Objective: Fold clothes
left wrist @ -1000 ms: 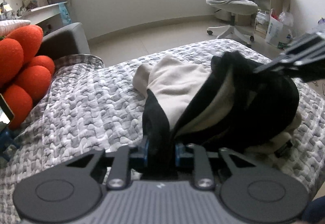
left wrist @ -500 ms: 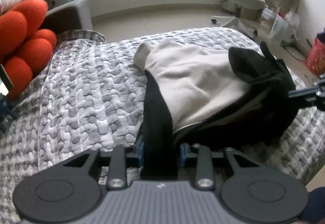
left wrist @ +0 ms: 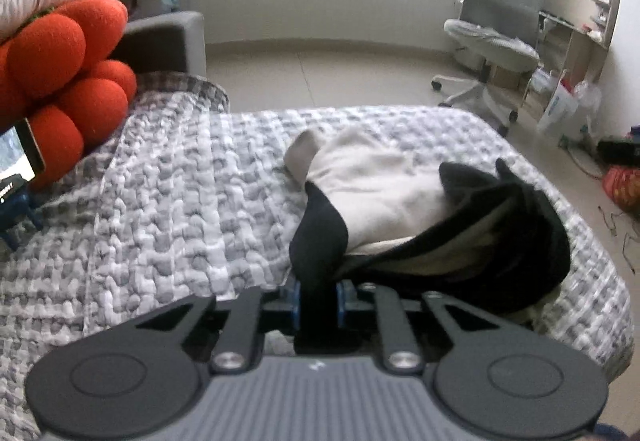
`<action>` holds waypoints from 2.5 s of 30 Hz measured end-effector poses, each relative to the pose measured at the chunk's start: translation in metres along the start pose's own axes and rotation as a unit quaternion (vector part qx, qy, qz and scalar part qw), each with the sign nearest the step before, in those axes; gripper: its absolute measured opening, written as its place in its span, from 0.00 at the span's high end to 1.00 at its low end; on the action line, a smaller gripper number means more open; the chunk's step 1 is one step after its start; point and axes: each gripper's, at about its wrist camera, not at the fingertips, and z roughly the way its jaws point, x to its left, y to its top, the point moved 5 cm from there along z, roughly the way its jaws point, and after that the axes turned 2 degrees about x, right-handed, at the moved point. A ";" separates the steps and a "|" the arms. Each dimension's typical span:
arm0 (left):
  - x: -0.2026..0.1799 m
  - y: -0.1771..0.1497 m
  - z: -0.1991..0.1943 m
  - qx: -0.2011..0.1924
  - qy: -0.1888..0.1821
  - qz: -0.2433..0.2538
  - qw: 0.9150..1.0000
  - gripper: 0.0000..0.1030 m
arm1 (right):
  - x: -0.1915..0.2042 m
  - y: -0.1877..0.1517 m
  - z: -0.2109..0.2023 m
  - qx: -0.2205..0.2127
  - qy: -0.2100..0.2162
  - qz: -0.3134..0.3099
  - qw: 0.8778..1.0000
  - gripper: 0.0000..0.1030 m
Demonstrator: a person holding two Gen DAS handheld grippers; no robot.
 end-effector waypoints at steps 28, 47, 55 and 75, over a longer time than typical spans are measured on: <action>0.030 0.097 -0.190 -0.261 0.133 0.046 0.955 0.87 | 0.029 0.011 0.026 -0.038 0.075 -0.026 0.996 0.04; 0.009 0.099 -0.164 -0.229 0.078 -0.056 0.969 0.86 | 0.155 -0.020 0.002 -0.059 0.196 -0.144 0.968 0.10; 0.012 0.089 -0.141 -0.208 0.101 -0.045 0.972 0.85 | 0.108 -0.002 0.054 -0.005 0.100 -0.046 0.994 0.93; 0.045 0.025 -0.078 -0.097 0.093 -0.003 0.991 0.40 | -0.012 0.027 0.016 -0.050 0.021 0.150 0.987 0.93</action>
